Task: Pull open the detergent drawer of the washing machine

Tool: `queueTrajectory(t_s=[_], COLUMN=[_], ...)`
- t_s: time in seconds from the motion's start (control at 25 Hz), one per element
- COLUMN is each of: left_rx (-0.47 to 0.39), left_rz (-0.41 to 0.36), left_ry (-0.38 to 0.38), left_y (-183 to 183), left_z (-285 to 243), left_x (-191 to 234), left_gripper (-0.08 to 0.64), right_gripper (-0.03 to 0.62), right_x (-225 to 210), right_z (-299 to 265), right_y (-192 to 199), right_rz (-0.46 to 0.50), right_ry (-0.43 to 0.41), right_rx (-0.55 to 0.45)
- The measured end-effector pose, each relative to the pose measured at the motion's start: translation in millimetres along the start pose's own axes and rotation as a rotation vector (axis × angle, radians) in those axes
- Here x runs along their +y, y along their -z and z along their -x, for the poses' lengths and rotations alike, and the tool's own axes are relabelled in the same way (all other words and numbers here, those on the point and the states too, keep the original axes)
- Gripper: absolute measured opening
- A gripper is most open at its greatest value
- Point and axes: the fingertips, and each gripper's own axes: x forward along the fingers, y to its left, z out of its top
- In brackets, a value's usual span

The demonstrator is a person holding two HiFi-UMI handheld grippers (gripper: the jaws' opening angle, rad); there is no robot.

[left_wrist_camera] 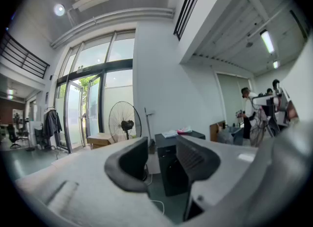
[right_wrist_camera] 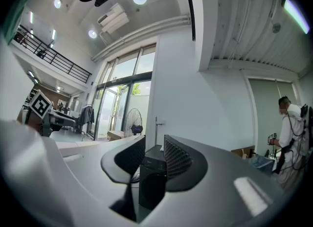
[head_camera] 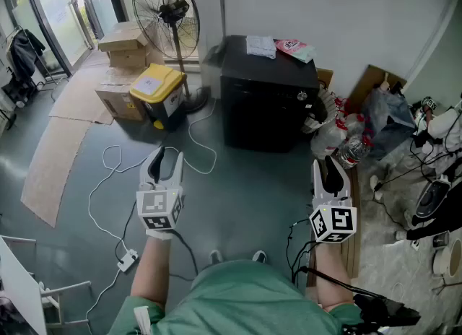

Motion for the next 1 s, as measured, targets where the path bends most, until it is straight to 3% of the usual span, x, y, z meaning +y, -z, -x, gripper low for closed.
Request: queueTrajectory(t_s=[0.48, 1.0], left_rx=[0.016, 0.083], left_rz=[-0.003, 0.016], left_ry=[-0.04, -0.084], left_y=[0, 15], left_z=[3, 7], left_x=[-25, -101], left_gripper=[0.184, 0.195], right_gripper=[0.115, 0.117], right_x=[-30, -91], right_z=[8, 11], right_y=[11, 36], right_rz=[-0.042, -0.093], right_ry=[-0.018, -0.107], right_rx=[0.005, 0.019])
